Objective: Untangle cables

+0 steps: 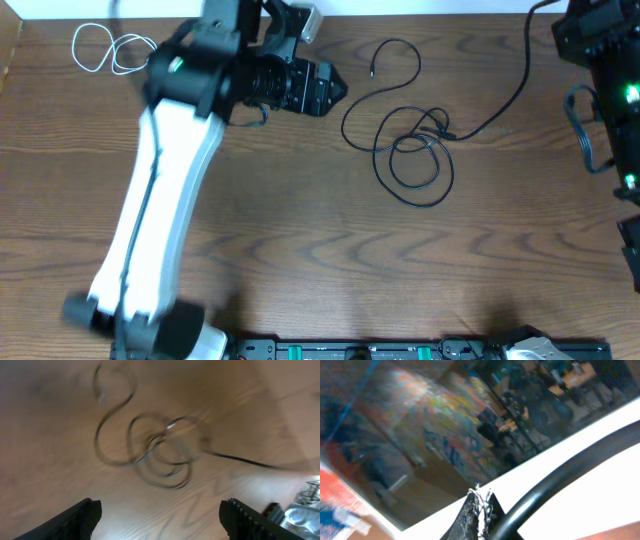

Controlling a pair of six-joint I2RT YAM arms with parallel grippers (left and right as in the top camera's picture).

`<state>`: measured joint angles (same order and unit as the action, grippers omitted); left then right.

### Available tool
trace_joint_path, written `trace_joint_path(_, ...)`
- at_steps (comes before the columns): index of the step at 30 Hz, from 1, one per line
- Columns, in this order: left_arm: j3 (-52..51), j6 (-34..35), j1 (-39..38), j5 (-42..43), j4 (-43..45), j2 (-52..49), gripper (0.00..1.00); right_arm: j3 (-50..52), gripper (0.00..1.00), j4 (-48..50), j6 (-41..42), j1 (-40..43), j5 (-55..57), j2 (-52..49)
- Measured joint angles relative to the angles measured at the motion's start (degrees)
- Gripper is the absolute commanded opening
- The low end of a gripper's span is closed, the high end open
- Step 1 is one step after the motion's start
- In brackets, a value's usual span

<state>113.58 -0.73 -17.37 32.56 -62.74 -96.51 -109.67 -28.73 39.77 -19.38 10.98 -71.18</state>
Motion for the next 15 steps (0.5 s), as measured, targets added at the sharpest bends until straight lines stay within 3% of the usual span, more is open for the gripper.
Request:
trace_joint_path(4, 0.8, -1.1, -4.8, 0.6, 0.1, 6.3, 0.73, 0.0, 0.02, -1.1, 5.4, 3.7, -2.6, -1.8)
trace_joint_path(8, 0.7, -2.0, -10.2, 0.8, 2.1, 6.2, 0.73, 0.0, 0.01, -2.4, 11.0, 9.2, -9.8, -3.3)
trace_joint_path(15, -0.2, -7.3, -17.6, 0.7, 9.3, 2.4, 0.73, 0.0, 0.01, -2.1, 22.4, 20.3, -32.2, -7.9)
